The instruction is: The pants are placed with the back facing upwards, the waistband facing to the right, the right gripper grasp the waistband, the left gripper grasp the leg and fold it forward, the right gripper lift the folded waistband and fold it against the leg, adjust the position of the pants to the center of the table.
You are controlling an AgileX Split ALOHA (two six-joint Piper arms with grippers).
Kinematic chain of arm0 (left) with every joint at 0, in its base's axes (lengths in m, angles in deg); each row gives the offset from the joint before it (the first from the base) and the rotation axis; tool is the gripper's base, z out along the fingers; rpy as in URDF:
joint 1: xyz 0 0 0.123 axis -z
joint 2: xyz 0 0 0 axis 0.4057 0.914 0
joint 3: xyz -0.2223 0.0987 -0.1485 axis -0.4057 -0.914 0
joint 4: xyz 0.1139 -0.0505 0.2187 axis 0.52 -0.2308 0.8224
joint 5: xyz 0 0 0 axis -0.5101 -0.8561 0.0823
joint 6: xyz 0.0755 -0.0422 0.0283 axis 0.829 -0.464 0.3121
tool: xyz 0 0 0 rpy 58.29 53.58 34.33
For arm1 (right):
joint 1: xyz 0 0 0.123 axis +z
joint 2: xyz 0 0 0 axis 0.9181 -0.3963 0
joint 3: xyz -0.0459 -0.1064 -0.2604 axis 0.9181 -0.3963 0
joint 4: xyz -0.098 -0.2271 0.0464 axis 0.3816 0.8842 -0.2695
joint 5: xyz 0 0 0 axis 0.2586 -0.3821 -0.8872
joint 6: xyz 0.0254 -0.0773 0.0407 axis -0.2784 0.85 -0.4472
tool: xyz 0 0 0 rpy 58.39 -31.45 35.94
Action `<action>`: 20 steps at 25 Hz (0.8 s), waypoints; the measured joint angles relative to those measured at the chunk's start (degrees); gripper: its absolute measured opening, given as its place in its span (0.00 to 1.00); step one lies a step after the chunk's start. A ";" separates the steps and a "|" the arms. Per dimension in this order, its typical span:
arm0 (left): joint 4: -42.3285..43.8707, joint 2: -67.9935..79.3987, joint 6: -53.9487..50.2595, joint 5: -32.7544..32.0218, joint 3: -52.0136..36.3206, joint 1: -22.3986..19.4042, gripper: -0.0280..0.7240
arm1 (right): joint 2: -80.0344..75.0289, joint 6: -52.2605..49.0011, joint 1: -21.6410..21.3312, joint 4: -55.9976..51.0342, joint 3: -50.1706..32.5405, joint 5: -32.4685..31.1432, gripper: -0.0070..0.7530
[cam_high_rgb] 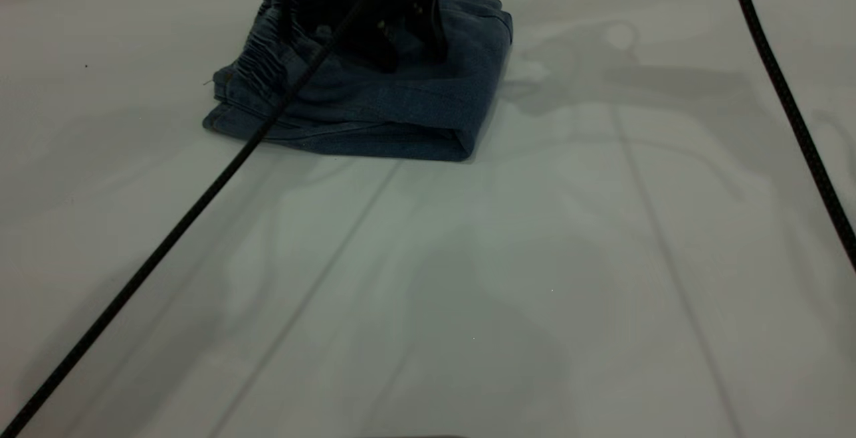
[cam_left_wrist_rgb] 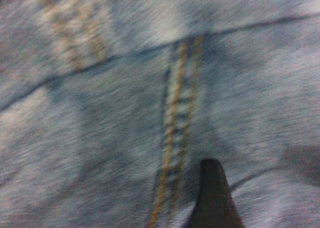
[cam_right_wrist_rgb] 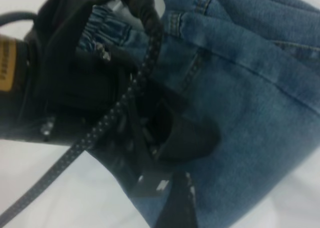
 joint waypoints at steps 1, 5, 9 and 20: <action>1.05 -0.32 0.17 -2.57 1.23 -0.07 0.64 | 0.72 0.00 0.00 0.00 0.00 0.00 0.78; 9.31 -1.90 0.26 -15.73 7.12 -0.49 0.64 | 4.28 0.00 0.00 0.19 0.00 -0.22 0.78; 21.82 -3.34 0.31 -30.45 13.93 -0.49 0.64 | 9.37 -0.06 0.00 1.78 0.00 -2.06 0.78; 32.35 -14.63 0.51 -33.43 20.60 -0.59 0.64 | 29.22 -14.16 0.00 15.55 0.00 -12.99 0.78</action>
